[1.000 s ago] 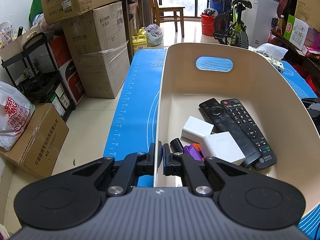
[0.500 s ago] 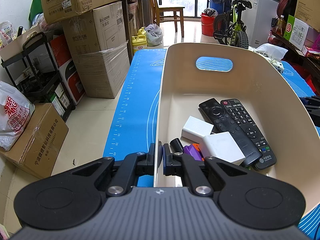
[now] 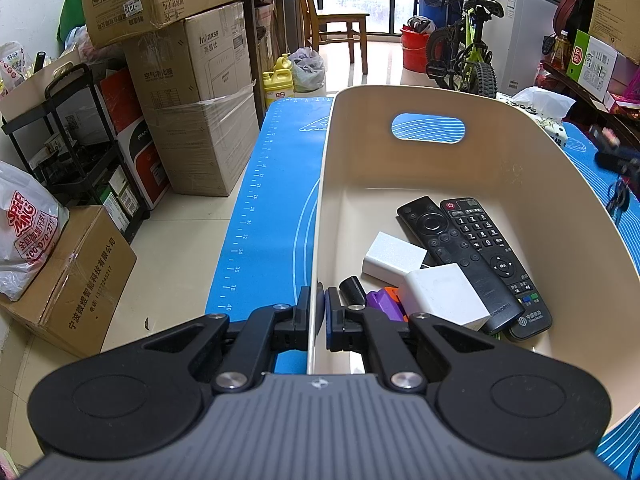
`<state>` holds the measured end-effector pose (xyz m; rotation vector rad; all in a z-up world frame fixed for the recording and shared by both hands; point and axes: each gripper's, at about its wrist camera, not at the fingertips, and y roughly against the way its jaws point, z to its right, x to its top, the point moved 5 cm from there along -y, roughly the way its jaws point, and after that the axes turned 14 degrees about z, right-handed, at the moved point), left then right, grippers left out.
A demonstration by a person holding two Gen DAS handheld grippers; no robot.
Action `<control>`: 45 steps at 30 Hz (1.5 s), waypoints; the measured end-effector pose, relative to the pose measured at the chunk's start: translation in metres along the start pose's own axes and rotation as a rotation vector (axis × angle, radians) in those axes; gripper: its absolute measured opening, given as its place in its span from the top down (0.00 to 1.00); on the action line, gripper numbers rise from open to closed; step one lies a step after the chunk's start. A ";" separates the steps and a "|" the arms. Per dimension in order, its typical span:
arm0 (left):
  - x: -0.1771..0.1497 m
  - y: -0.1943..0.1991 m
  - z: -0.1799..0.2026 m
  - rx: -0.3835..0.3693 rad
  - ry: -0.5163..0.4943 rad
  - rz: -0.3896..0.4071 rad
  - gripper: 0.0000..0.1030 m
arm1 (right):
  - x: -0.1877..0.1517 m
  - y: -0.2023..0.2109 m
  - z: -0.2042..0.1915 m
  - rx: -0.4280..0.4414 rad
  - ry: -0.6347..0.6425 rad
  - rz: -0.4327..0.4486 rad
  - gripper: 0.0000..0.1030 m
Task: Organize rigid objects
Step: 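Lift the car key with the right tool and carry it over the bin, then lower the car key into the bin and open the right tool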
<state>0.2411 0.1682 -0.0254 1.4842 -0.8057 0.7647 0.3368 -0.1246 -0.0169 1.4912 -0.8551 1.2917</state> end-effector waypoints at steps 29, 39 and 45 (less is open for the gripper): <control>0.000 -0.001 0.000 -0.001 0.001 0.000 0.93 | 0.061 0.013 -0.130 0.294 0.045 0.031 0.59; 0.000 -0.001 0.000 -0.002 0.002 -0.001 0.94 | 0.014 -0.007 -0.155 0.307 0.115 -0.176 0.59; 0.000 -0.001 0.000 -0.001 0.002 -0.001 0.94 | -0.001 -0.014 -0.162 0.279 0.146 -0.282 0.59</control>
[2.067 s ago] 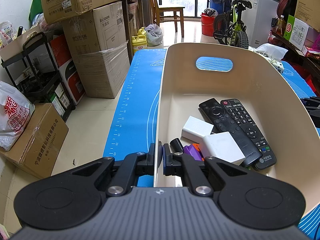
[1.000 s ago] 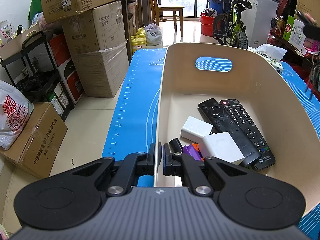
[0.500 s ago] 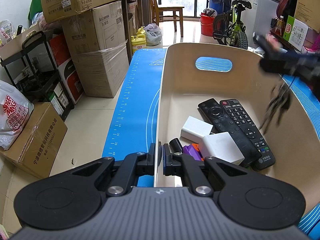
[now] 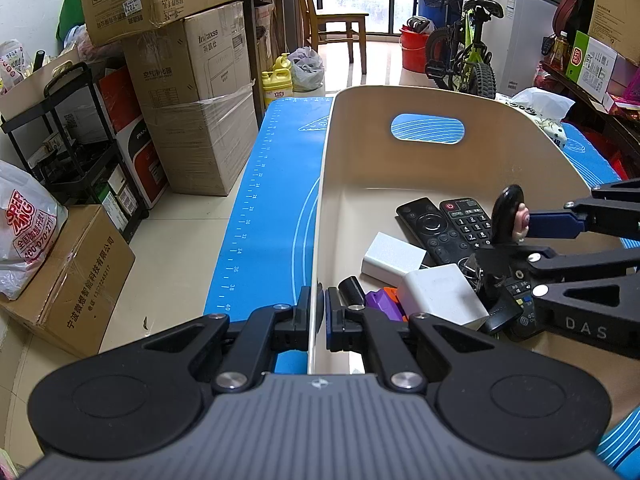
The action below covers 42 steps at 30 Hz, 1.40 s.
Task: Organize rigid objects
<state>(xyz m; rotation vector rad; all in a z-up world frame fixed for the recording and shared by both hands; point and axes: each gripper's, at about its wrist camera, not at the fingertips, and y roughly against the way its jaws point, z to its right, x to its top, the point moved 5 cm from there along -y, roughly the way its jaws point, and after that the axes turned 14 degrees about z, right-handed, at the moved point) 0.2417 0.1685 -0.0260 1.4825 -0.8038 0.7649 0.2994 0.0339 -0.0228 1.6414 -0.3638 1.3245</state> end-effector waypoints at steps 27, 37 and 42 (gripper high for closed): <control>-0.002 0.000 0.005 0.003 0.020 0.006 0.93 | -0.001 0.061 0.020 -0.095 -0.154 0.135 0.07; 0.010 0.028 -0.008 0.089 0.046 0.103 0.43 | -0.013 0.098 0.031 -0.176 -0.215 0.187 0.02; 0.015 0.053 -0.010 0.094 0.062 0.153 0.30 | -0.020 0.122 0.033 -0.224 -0.217 0.204 0.02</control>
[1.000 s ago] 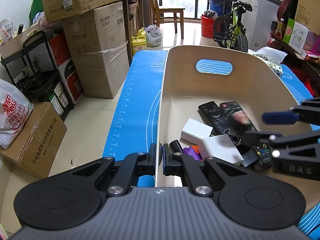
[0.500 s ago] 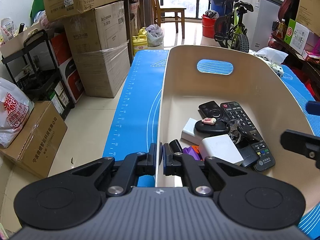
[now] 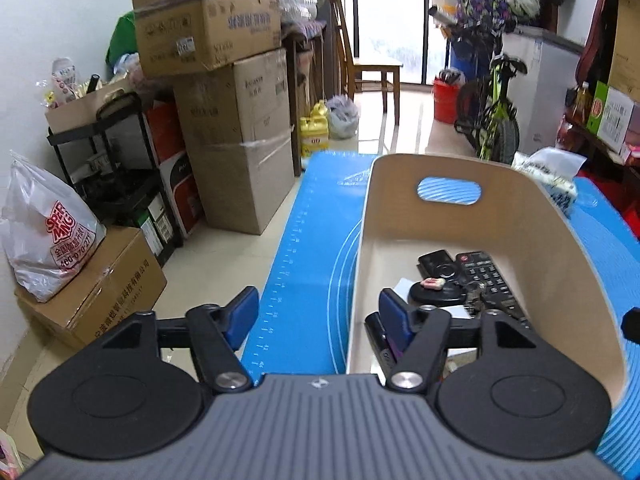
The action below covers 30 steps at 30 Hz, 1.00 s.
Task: Organize rigid objects
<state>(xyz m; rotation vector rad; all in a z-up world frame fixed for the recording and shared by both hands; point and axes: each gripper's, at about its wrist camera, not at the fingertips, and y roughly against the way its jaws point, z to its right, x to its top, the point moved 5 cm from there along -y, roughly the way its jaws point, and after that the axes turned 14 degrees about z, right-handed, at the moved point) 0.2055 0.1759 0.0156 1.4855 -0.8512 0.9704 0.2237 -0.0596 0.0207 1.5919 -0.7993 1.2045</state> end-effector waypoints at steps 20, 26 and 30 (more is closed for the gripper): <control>-0.030 0.098 0.035 -0.037 -0.001 0.008 0.28 | -0.032 0.102 0.002 -0.027 -0.008 0.003 0.02; -0.042 0.123 0.049 -0.048 0.000 0.007 0.28 | -0.045 0.129 0.003 -0.033 -0.001 -0.002 0.02; -0.049 0.137 0.057 -0.061 -0.002 0.010 0.28 | -0.052 0.148 0.007 -0.044 -0.008 0.001 0.02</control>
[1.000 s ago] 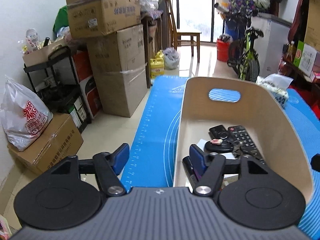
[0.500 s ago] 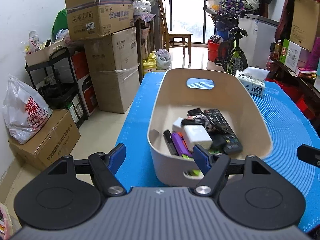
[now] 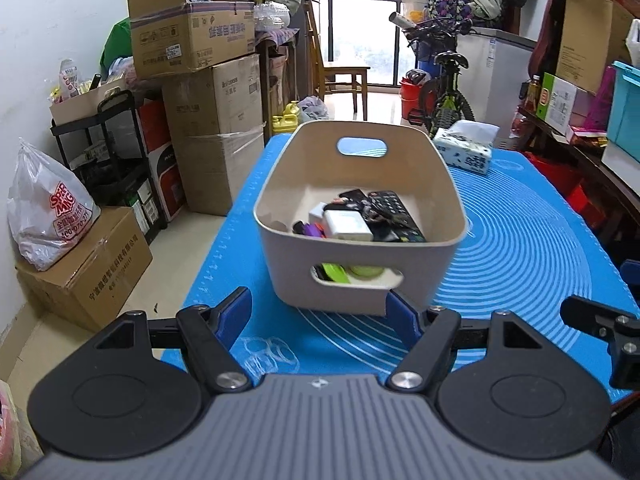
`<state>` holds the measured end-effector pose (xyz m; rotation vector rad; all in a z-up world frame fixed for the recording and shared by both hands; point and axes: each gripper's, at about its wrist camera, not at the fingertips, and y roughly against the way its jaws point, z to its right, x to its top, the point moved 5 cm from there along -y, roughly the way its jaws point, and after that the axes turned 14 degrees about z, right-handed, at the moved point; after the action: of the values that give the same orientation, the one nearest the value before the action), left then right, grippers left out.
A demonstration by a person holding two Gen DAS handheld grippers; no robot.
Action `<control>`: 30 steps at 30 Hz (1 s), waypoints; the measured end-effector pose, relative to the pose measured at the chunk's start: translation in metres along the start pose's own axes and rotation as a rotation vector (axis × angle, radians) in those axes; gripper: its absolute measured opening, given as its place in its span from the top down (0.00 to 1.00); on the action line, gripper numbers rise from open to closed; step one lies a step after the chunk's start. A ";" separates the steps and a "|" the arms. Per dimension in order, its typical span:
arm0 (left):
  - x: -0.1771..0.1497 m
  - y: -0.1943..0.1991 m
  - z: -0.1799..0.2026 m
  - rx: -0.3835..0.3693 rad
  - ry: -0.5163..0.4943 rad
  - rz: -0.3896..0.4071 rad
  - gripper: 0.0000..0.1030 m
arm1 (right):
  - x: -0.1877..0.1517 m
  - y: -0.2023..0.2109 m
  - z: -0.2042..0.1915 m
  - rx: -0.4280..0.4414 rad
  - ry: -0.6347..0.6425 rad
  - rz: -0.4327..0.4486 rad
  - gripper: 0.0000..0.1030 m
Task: Organize rigid objects
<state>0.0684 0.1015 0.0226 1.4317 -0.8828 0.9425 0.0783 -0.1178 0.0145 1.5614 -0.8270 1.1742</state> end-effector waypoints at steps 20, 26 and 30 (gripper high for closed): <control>-0.025 0.051 0.033 -0.038 -0.050 -0.003 0.28 | -0.026 0.063 0.017 -0.043 -0.014 -0.004 0.02; -0.031 0.058 0.039 -0.051 -0.058 -0.005 0.28 | -0.028 0.078 0.018 -0.048 -0.022 -0.007 0.02; -0.037 0.063 0.041 -0.062 -0.064 -0.013 0.28 | -0.029 0.086 0.018 -0.053 -0.022 -0.007 0.02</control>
<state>-0.0013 0.0562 0.0128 1.4195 -0.9411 0.8565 -0.0030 -0.1611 0.0114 1.5350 -0.8594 1.1229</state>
